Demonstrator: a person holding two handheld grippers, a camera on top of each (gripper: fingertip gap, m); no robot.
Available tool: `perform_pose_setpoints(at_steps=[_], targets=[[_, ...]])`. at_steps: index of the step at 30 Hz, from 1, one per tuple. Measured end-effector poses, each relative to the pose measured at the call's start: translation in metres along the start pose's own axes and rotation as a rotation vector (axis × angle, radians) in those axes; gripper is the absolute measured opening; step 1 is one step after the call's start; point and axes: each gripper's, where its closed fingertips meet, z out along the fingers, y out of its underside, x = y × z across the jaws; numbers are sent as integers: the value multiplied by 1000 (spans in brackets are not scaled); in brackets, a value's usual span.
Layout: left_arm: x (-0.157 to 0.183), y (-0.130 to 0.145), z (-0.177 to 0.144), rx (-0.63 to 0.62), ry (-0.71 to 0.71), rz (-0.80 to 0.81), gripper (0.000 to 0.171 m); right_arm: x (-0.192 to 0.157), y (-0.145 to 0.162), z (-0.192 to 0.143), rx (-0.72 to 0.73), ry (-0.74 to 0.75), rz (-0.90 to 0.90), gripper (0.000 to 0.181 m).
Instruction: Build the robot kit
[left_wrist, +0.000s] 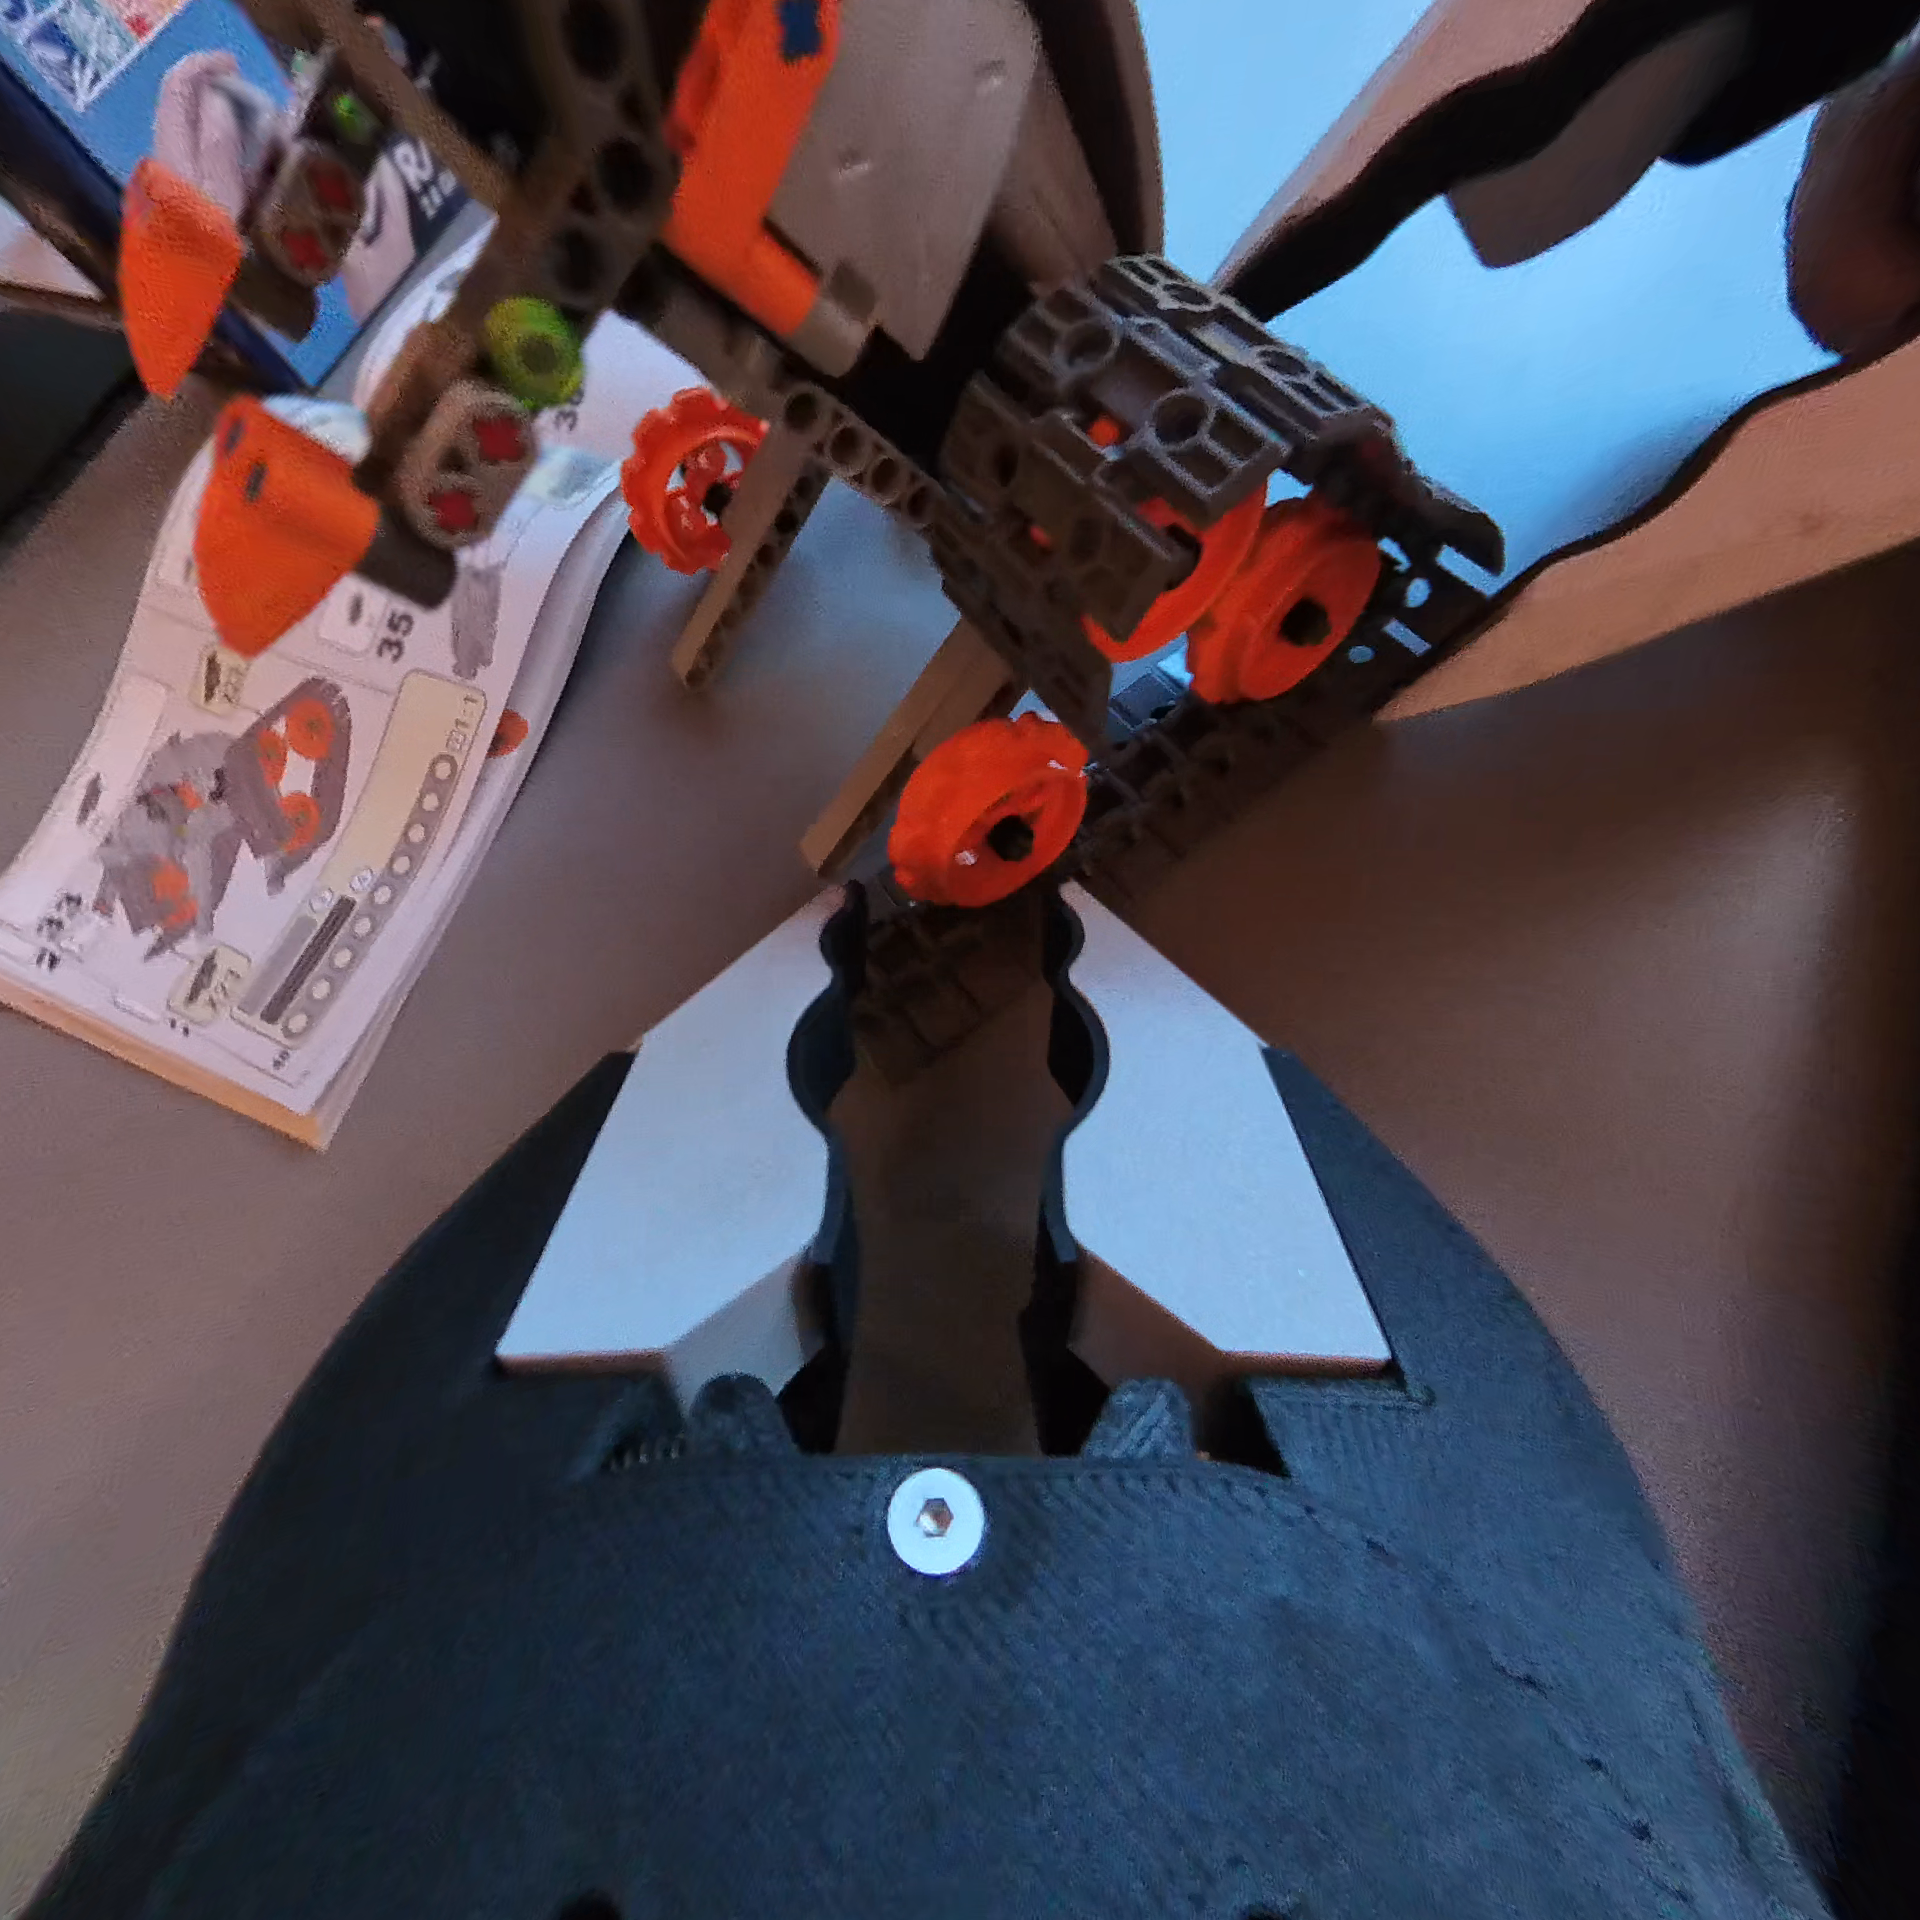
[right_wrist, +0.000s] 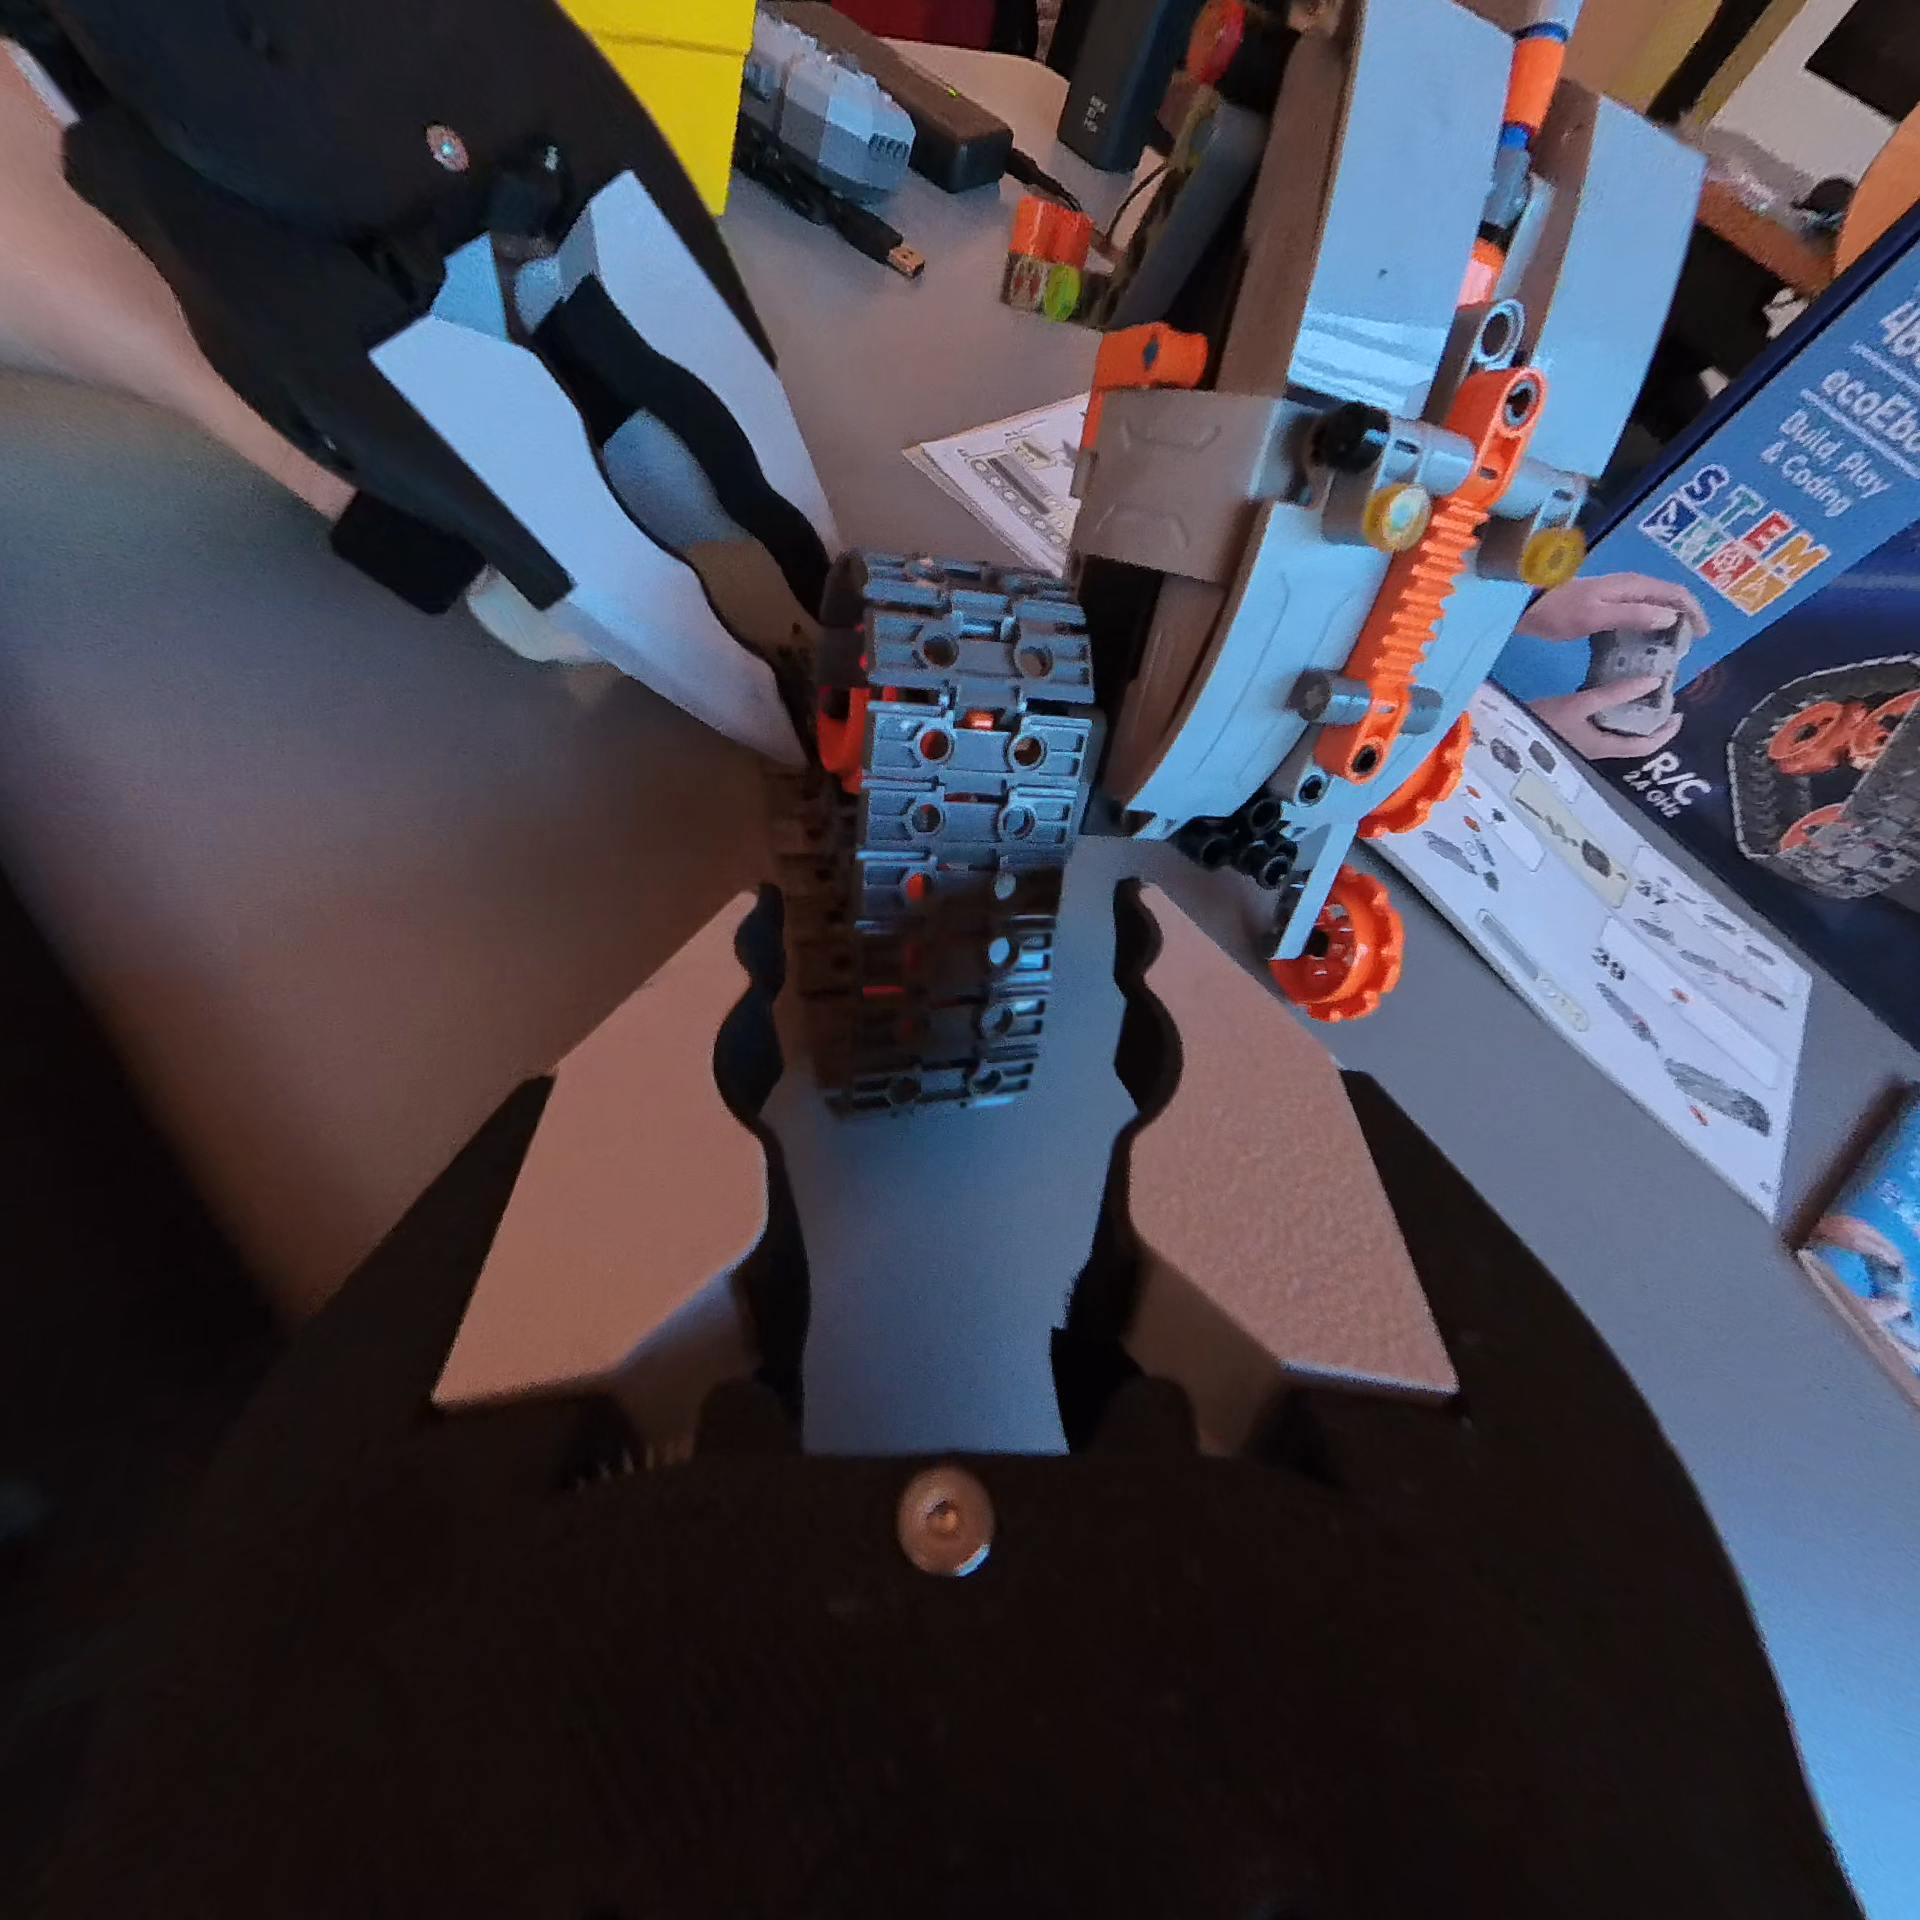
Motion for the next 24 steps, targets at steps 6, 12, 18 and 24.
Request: perform_pose_setpoints(at_steps=[6, 12, 18, 24], targets=[[9, -6, 6, 12, 36, 28, 26, 1, 5, -8, 5, -24, 1, 58], [36, -22, 24, -10, 55, 92, 26, 27, 24, -28, 7, -15, -2, 56], [59, -41, 45, -70, 108, 10, 35, 51, 46, -46, 16, -50, -12, 57], [48, -30, 29, -41, -37, -139, 41, 67, 49, -56, 60, -69, -26, 57]])
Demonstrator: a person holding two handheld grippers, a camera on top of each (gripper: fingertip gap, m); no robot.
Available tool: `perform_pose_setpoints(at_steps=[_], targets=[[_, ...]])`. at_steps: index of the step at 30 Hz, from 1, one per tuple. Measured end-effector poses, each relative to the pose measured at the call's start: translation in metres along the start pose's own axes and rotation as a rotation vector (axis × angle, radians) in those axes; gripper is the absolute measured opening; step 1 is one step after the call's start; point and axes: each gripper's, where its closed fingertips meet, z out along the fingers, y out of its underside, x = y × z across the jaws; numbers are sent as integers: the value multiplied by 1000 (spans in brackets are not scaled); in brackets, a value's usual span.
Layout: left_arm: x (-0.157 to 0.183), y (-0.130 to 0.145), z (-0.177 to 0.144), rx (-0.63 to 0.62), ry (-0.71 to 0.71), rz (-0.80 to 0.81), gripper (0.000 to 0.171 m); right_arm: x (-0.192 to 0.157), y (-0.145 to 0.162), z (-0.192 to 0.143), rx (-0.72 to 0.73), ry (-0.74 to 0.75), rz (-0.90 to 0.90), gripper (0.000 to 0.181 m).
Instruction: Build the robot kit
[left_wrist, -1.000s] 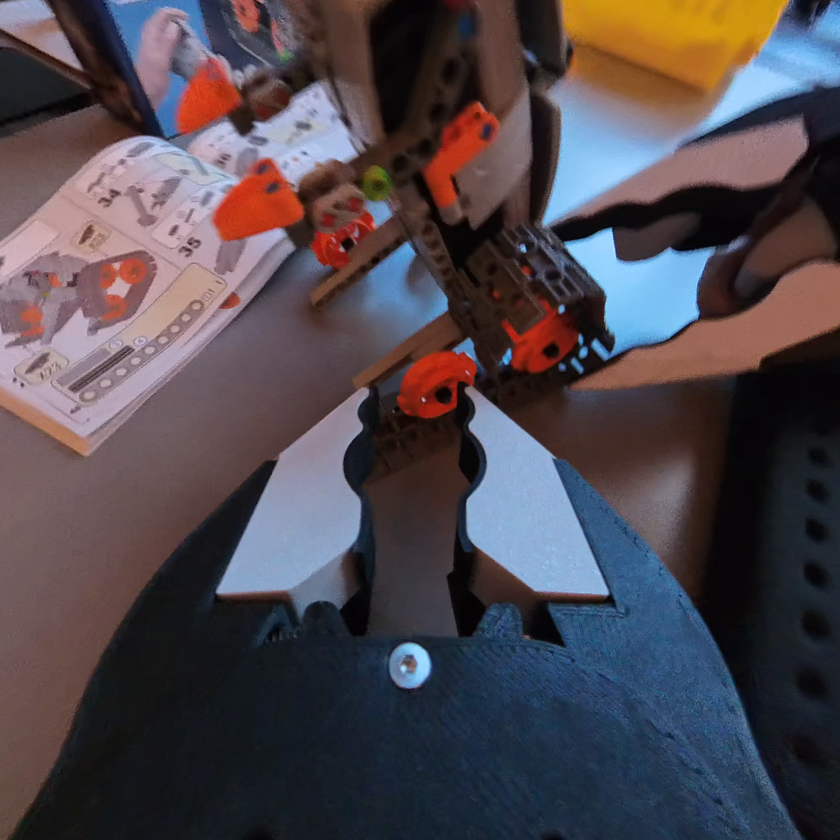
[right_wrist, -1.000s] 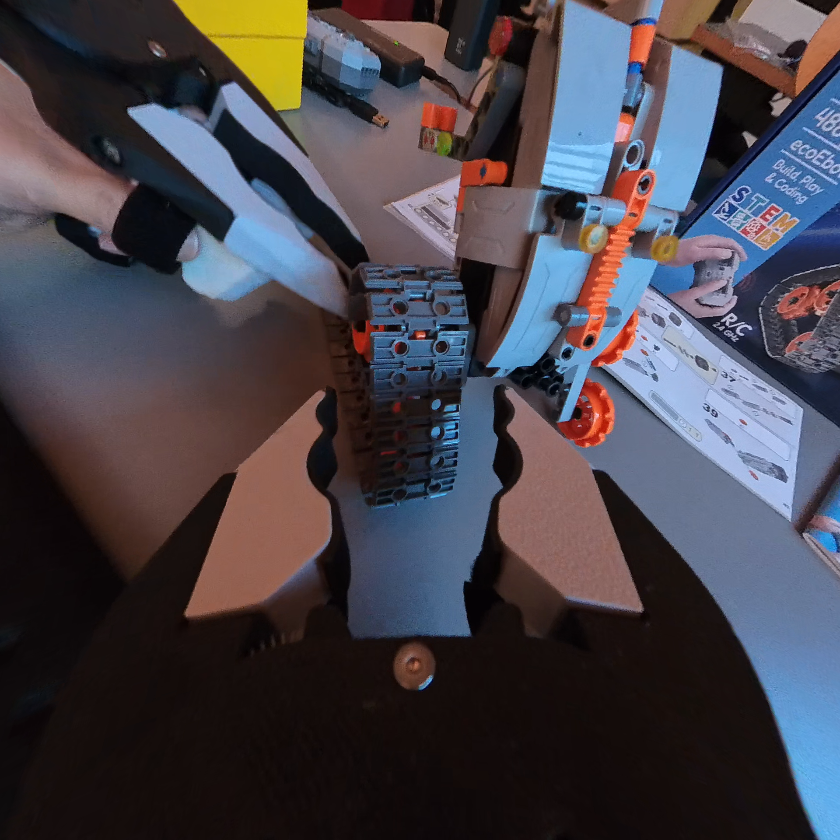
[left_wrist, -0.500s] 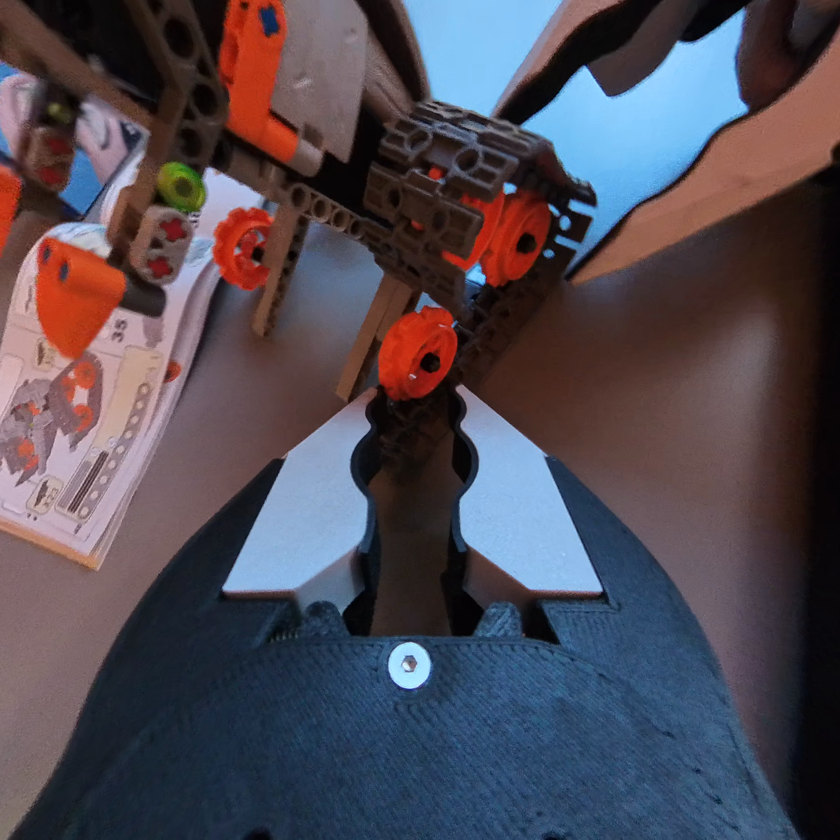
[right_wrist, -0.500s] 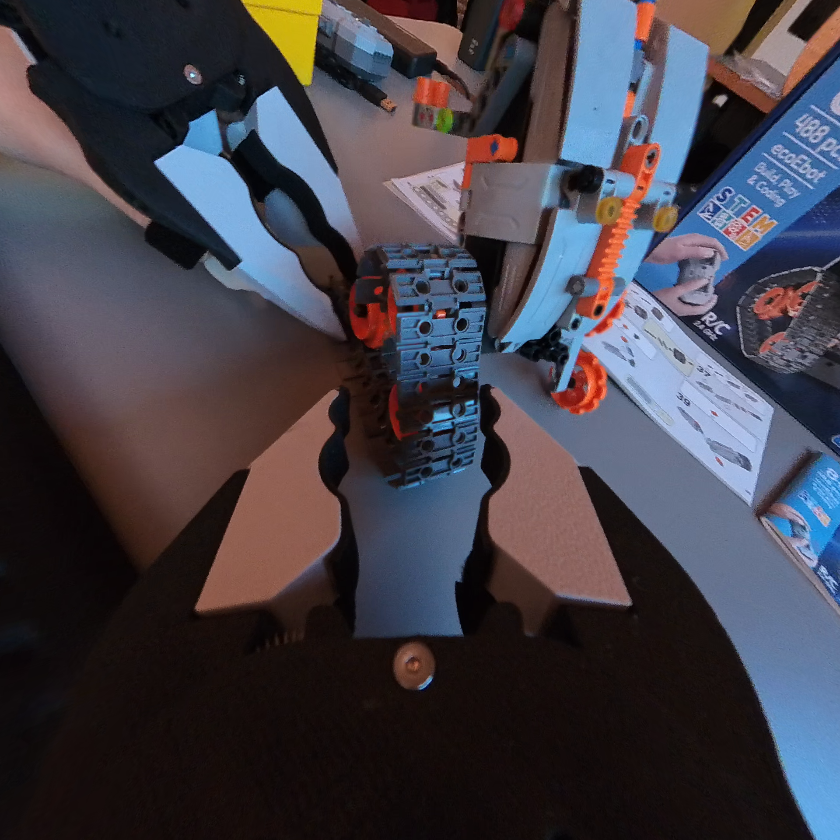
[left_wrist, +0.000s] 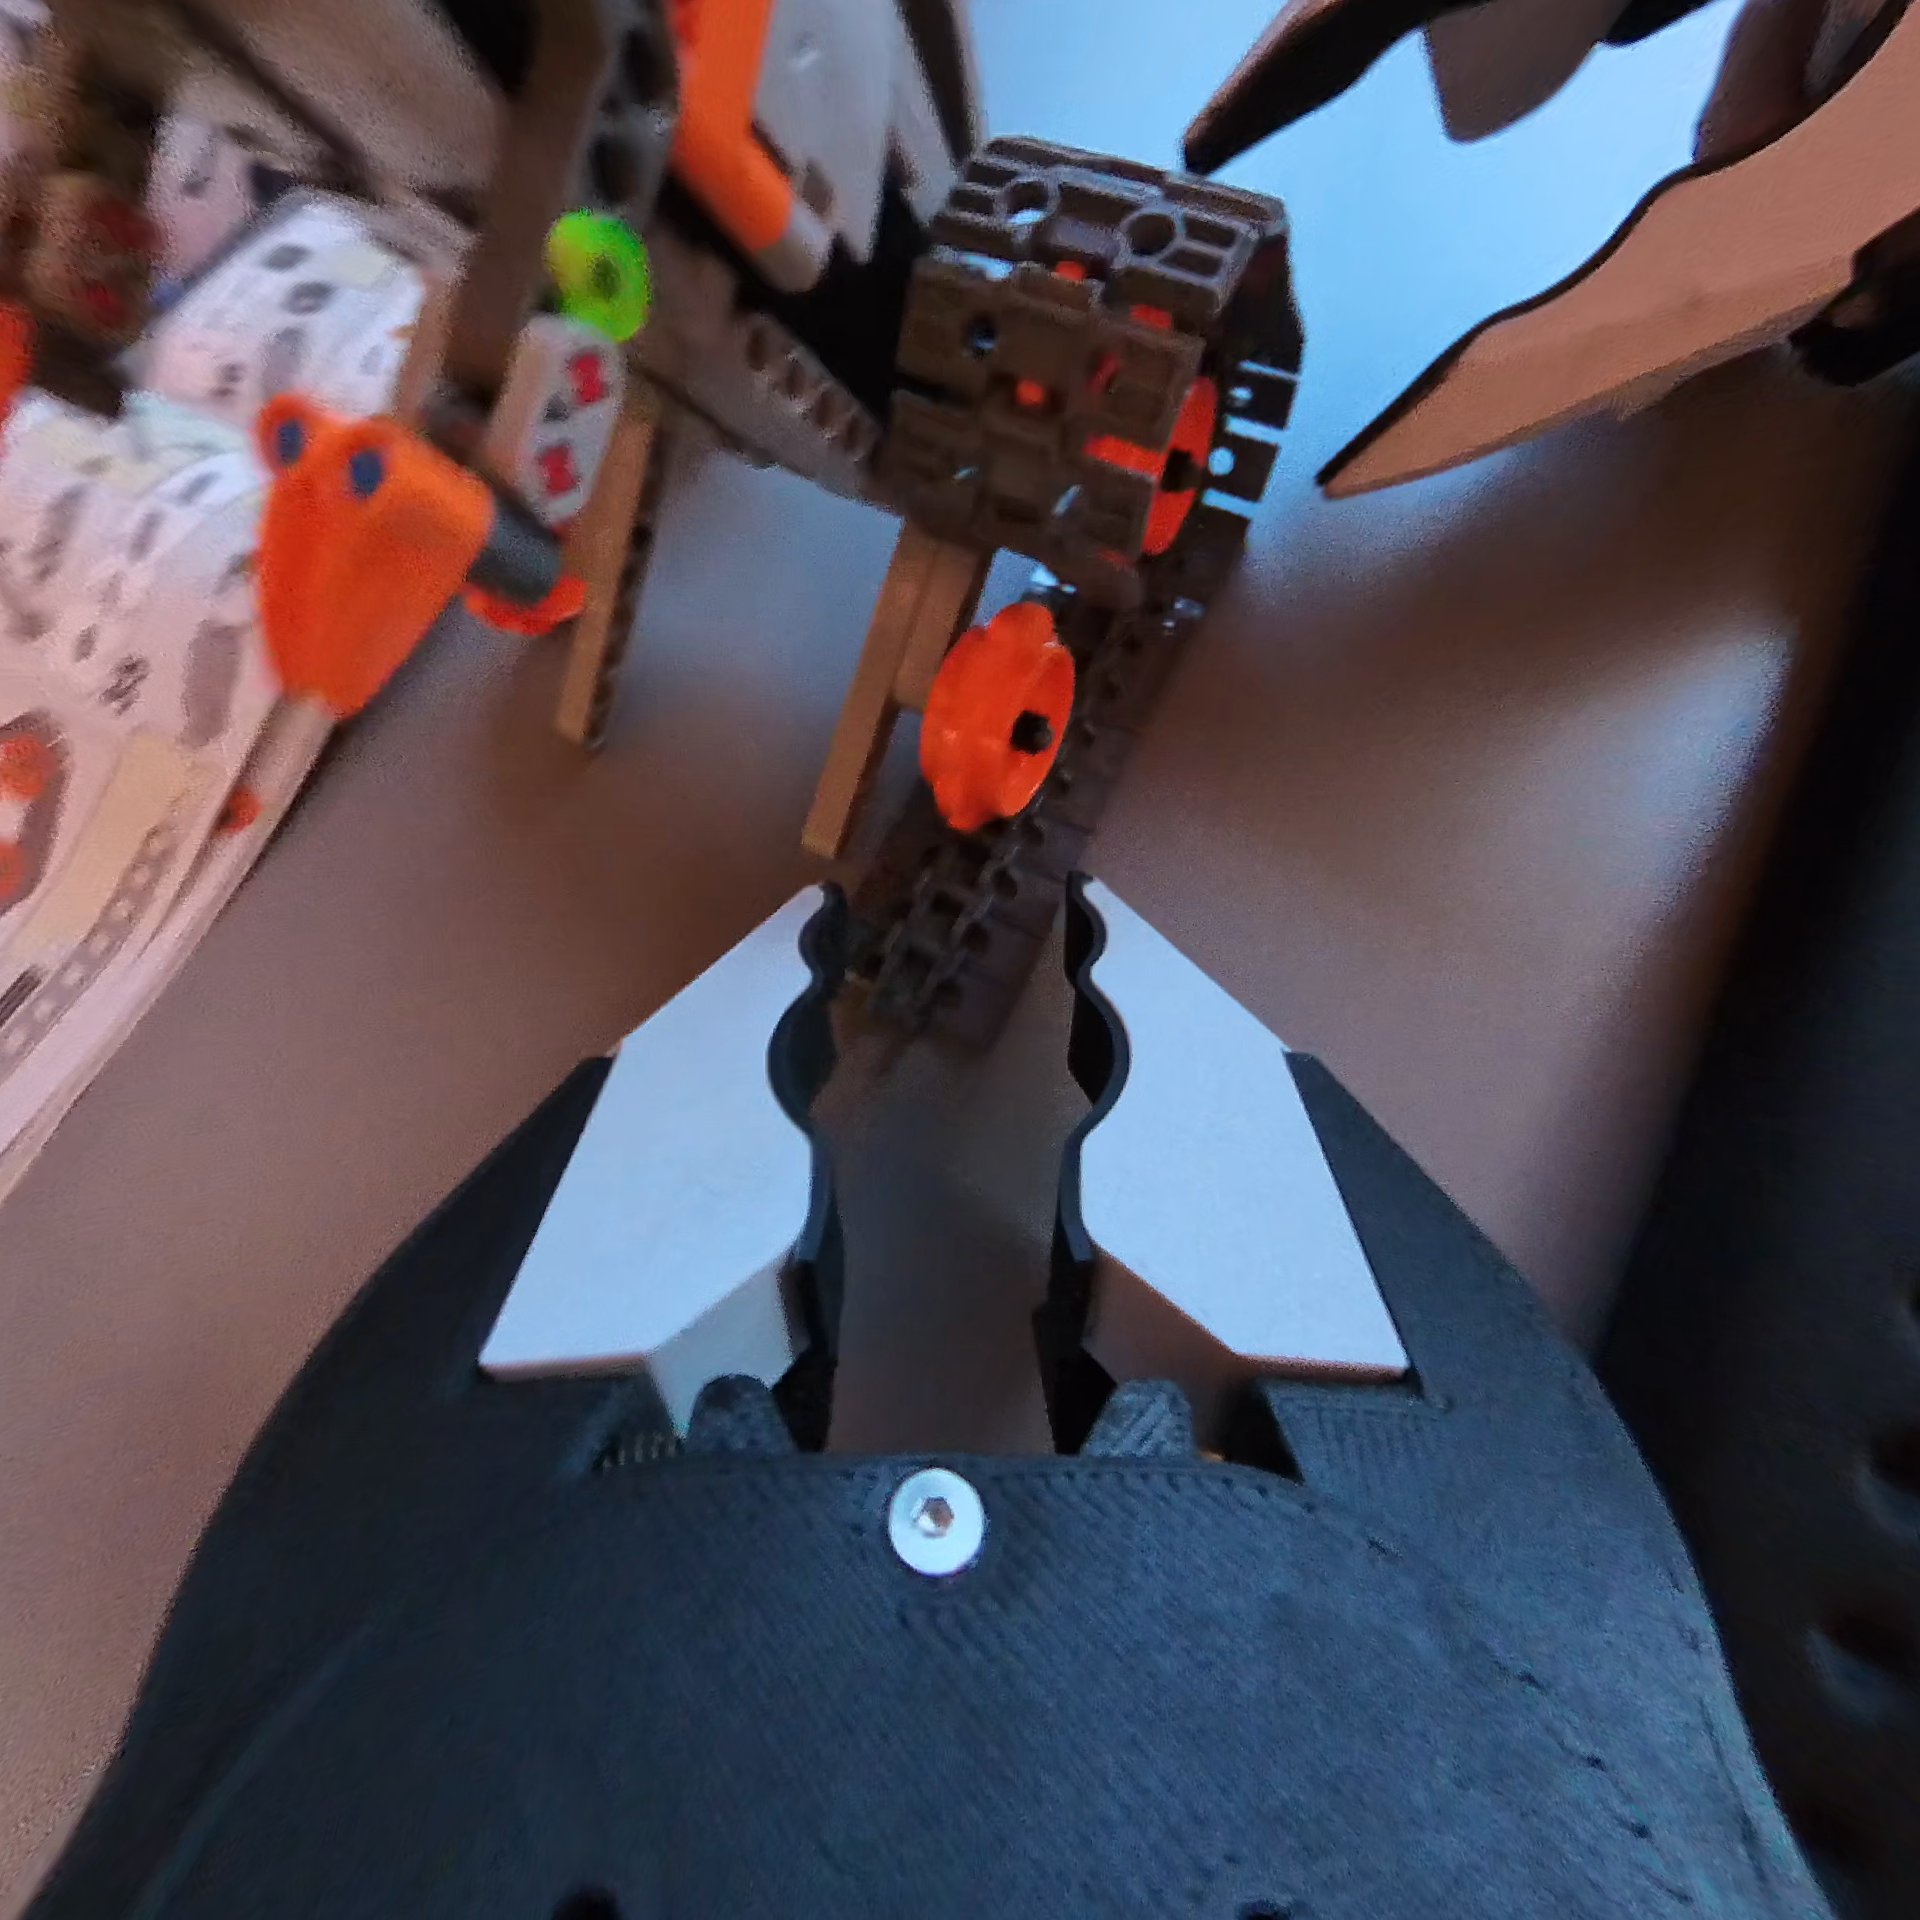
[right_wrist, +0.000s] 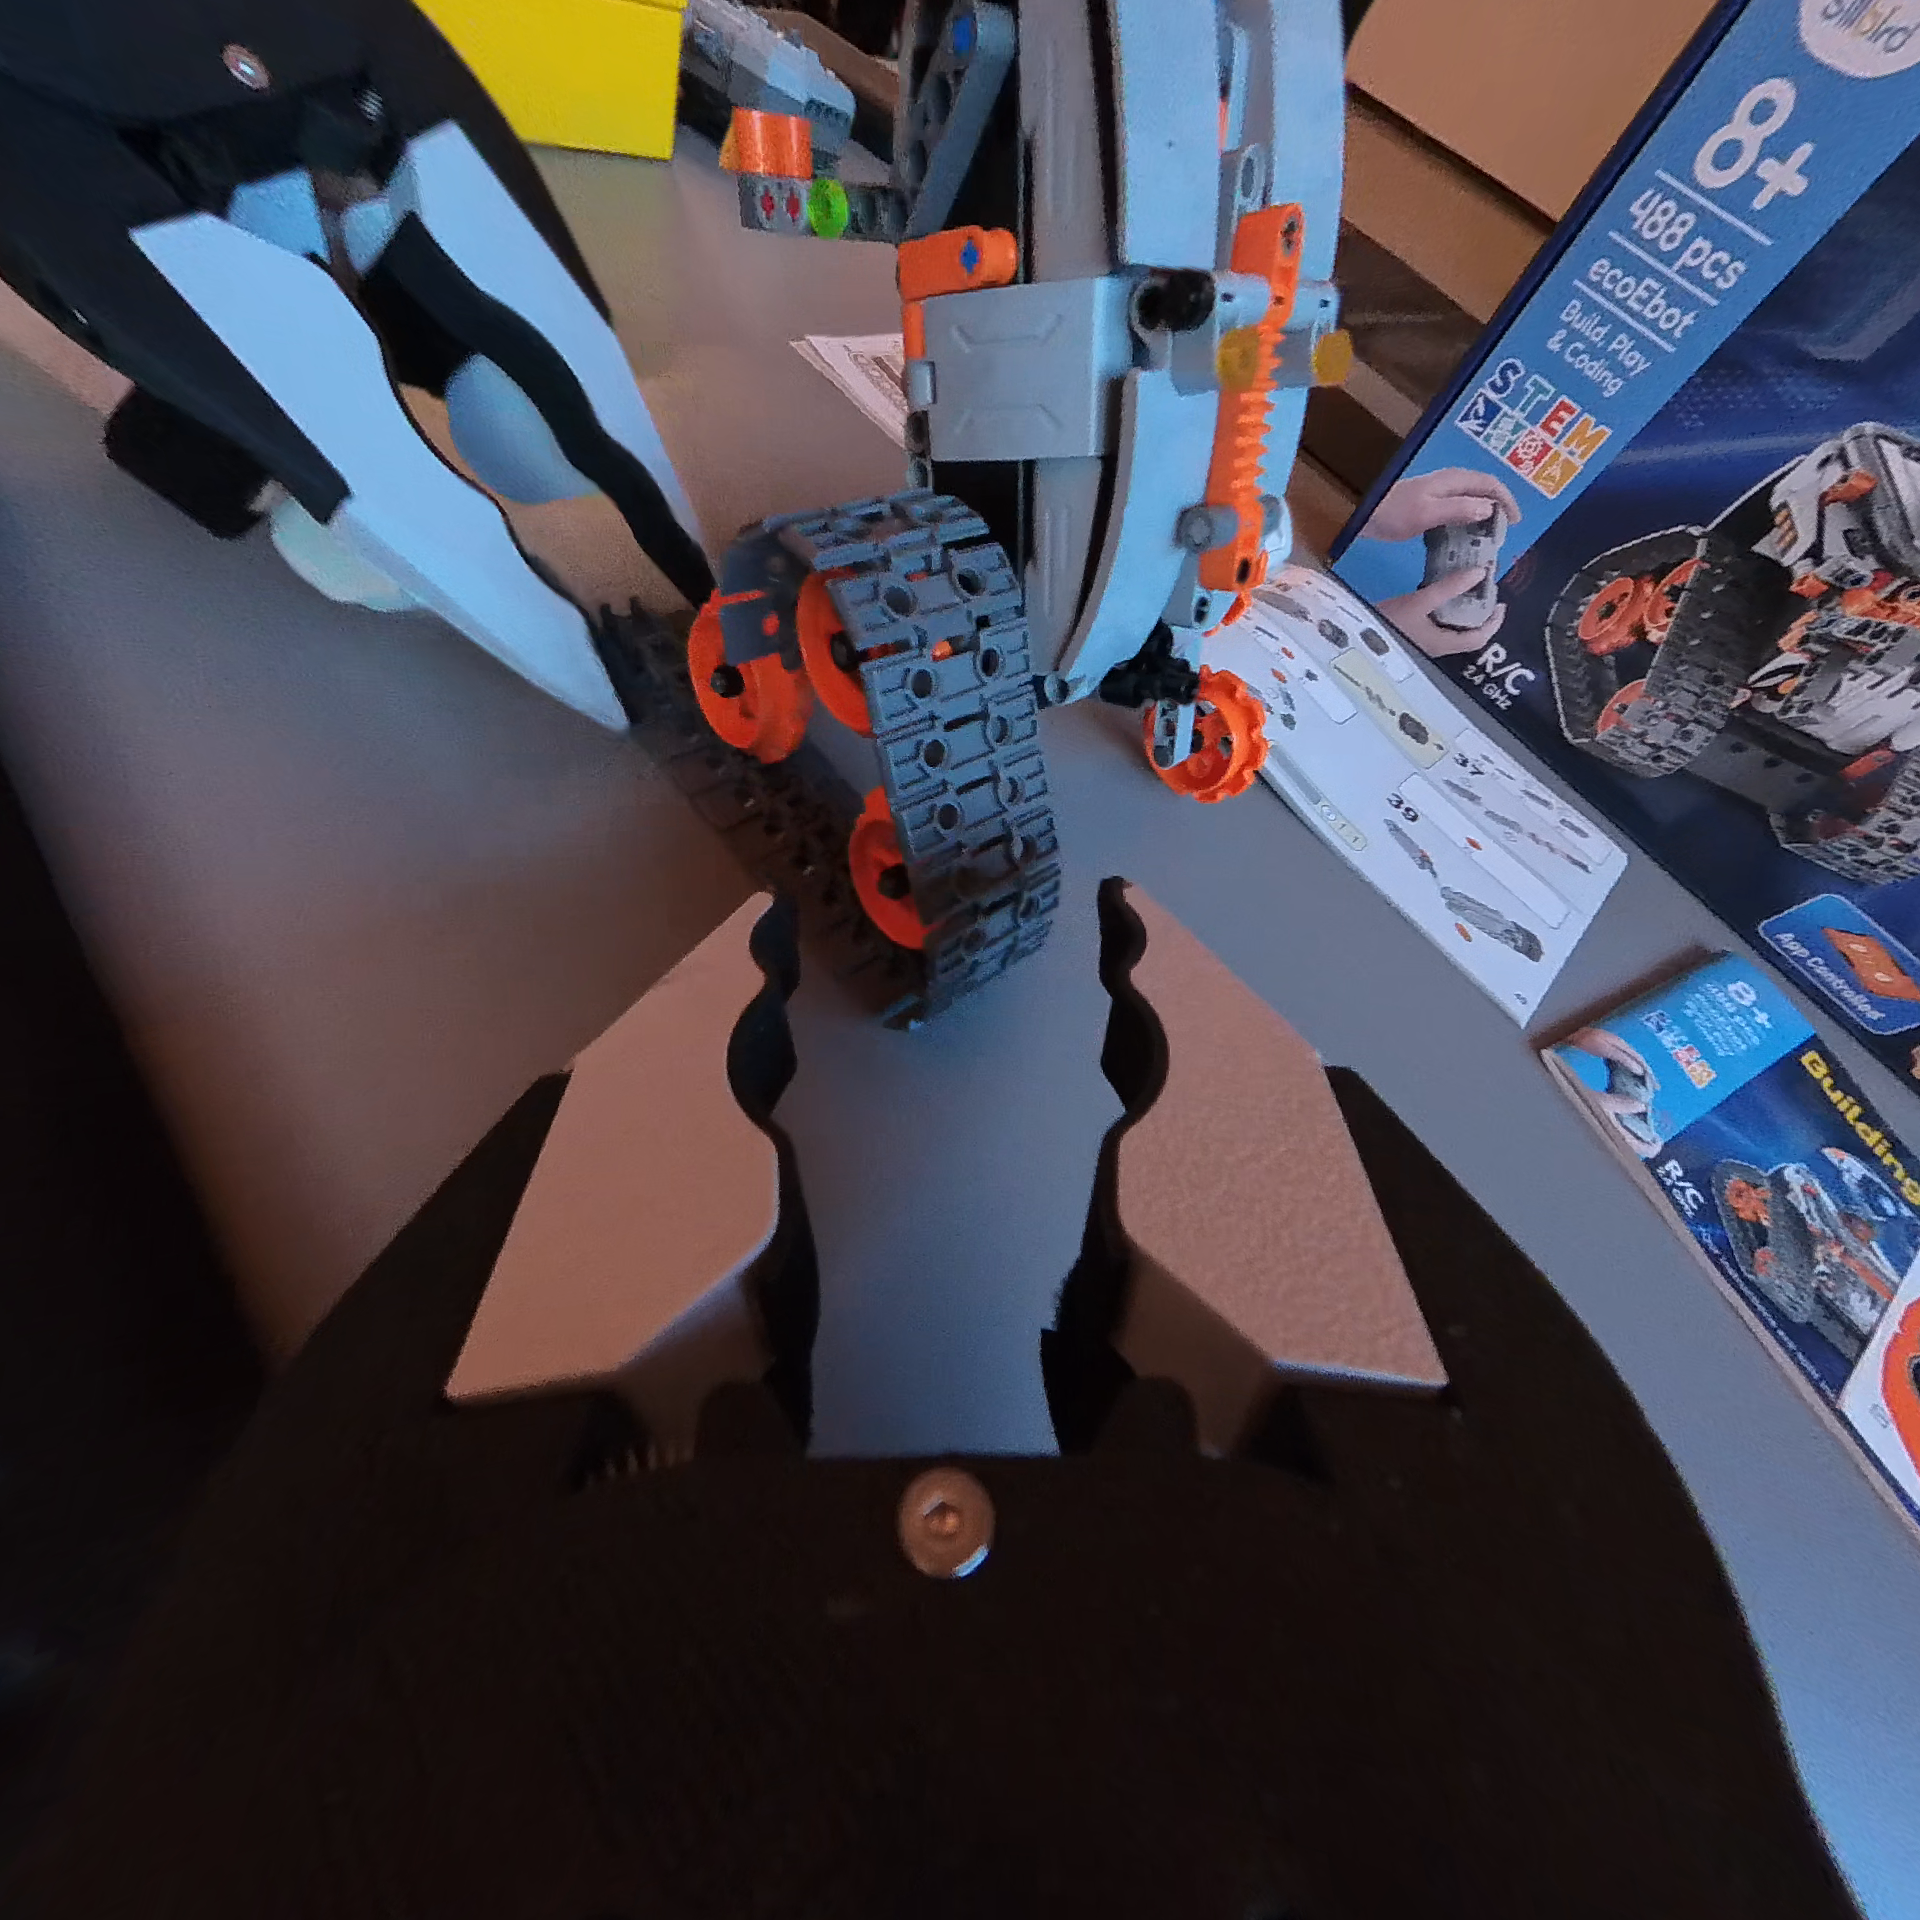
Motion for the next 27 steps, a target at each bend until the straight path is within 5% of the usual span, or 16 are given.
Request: perform_pose_setpoints(at_steps=[6, 27], targets=[[-15, -2, -34, 125, -240, 21, 34, 4, -4, 0, 56, -81, 147, 57], [15, 9, -23, 54, -30, -58, 45, 5, -1, -9, 55, -10, 217, 56]])
